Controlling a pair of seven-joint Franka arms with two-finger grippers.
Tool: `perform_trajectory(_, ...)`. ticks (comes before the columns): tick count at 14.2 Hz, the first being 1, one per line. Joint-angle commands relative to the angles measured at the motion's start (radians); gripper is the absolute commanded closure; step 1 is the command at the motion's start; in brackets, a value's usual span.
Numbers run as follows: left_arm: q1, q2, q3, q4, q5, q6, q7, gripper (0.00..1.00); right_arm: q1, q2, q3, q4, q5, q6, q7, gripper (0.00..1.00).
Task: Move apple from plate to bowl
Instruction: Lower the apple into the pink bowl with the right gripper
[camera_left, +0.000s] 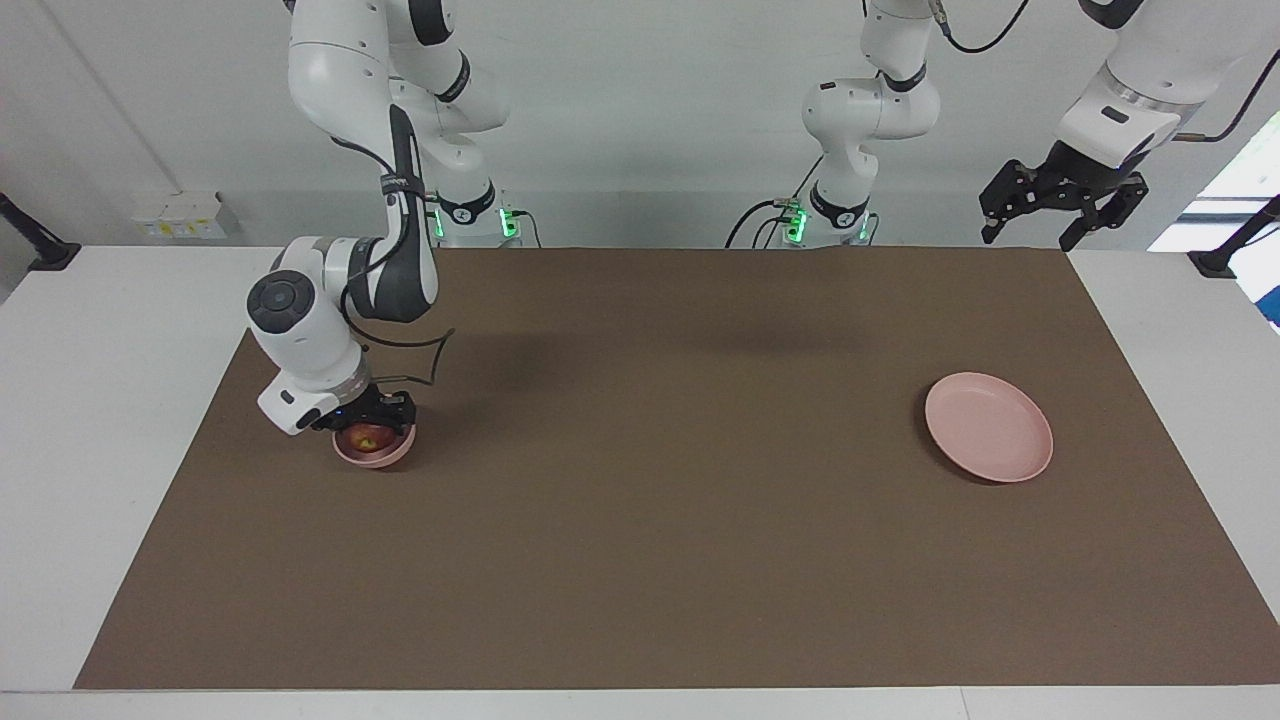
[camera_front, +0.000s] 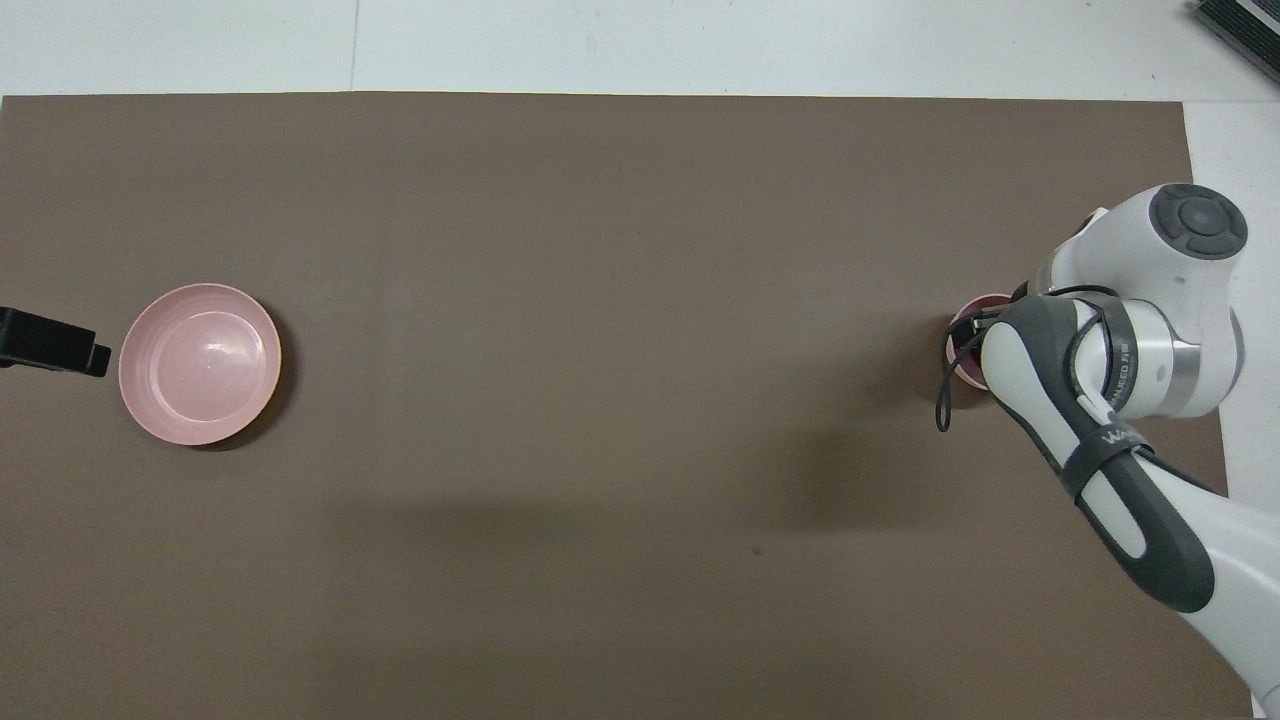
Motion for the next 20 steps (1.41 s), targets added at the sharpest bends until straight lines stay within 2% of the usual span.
perform_trajectory(1, -0.009, -0.022, 0.006, -0.025, 0.017, 0.003, -0.012, 0.0, 0.0, -0.002, 0.003, -0.01, -0.009, 0.025, 0.009, 0.23)
perform_trajectory(2, -0.008, -0.022, 0.006, -0.025, 0.017, 0.003, -0.012, 0.0, 0.0, -0.002, 0.003, -0.01, -0.009, 0.025, 0.009, 0.18)
perform_trajectory(3, -0.009, -0.022, 0.006, -0.025, 0.017, 0.003, -0.012, 0.0, 0.0, -0.002, 0.003, -0.01, -0.009, 0.025, 0.009, 0.09)
perform_trajectory(7, -0.008, -0.022, 0.006, -0.025, 0.017, 0.003, -0.012, 0.0, 0.0, -0.002, 0.003, -0.01, -0.009, 0.025, 0.009, 0.0)
perform_trajectory(13, -0.008, -0.022, 0.006, -0.025, 0.017, 0.003, -0.012, 0.0, 0.0, -0.007, 0.003, 0.007, -0.007, 0.002, 0.008, 0.0)
perform_trajectory(20, -0.008, -0.022, 0.006, -0.025, 0.017, 0.003, -0.012, 0.0, 0.0, -0.119, 0.003, 0.098, -0.004, -0.109, 0.069, 0.0)
